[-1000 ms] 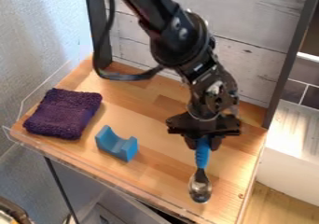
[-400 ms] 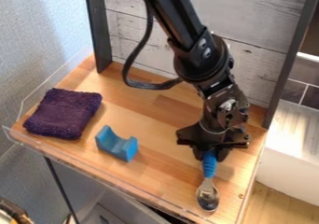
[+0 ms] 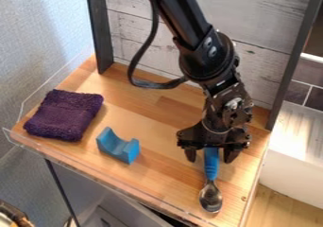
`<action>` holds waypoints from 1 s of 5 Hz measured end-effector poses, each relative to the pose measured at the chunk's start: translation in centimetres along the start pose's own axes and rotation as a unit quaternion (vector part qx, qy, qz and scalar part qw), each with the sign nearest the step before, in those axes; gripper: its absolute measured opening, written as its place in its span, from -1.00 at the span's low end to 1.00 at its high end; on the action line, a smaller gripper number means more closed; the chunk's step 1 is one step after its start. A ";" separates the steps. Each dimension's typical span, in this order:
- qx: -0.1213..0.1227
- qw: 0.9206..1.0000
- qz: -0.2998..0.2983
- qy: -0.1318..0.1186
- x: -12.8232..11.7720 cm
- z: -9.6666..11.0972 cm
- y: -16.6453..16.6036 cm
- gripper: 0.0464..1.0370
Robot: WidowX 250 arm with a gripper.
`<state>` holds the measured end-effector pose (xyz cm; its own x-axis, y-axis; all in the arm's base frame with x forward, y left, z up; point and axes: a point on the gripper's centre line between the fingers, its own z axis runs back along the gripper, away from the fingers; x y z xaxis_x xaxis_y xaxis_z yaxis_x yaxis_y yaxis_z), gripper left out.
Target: Move the spoon to the right
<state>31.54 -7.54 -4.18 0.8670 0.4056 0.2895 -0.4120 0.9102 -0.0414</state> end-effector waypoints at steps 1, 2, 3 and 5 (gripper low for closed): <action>-0.003 1.000 0.013 -0.007 0.5 1.2 0.0 0.93; -0.018 0.999 0.033 -0.020 1.5 3.8 0.4 0.92; -0.043 0.997 0.053 -0.022 2.5 6.9 0.8 0.92; -0.051 0.997 0.059 -0.005 2.4 7.1 2.0 0.92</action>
